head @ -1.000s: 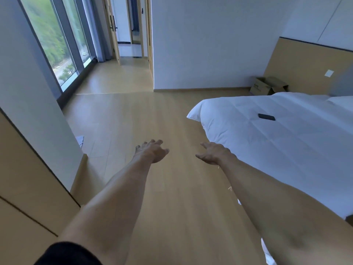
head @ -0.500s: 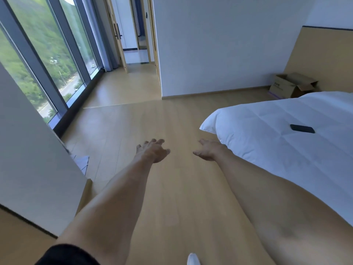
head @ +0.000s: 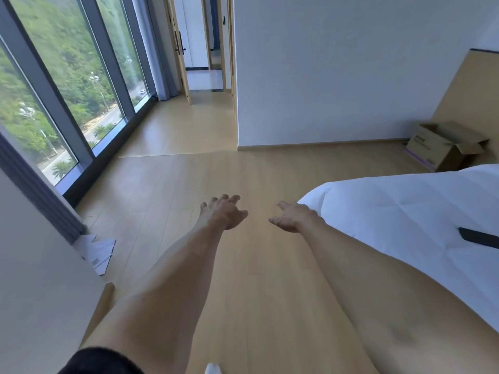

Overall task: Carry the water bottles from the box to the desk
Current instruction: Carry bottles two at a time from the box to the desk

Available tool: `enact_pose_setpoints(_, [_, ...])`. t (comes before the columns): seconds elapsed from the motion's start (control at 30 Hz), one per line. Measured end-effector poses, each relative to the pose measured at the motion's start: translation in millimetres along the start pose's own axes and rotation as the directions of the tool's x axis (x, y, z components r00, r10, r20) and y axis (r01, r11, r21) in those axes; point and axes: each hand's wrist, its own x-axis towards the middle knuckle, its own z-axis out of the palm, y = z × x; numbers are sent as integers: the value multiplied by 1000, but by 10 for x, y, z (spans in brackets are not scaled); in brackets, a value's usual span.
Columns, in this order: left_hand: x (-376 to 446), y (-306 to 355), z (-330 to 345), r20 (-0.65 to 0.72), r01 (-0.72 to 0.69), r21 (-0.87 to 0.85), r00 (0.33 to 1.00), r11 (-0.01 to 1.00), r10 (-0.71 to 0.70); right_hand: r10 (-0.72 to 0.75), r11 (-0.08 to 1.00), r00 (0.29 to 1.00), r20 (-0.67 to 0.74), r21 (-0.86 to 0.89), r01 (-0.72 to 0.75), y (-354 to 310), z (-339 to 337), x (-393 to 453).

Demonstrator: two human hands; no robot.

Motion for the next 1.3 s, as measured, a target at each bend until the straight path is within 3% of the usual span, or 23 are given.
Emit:
enact_pose_setpoints(0.5, [3555,-149,-866,9,-156,-24,988,988,156,208,977,977,-35,60,-206,-290,-1143,2898])
enact_pose_setpoints(0.7, [4532,-62,-1047,44,-224,7,974,975,224,288,954,957,-30,101,-284,-299,-1505,3716])
enact_pose_setpoints(1.1, [6926,383,-1226,80,-230,51,971,972,225,268,951,963,0,158,-264,63,-2049,5991])
enact_pose_setpoints(1.3, [8165,910,-1531,88,-229,72,971,971,223,279,945,960,-10,179,-273,450,-2617,7170])
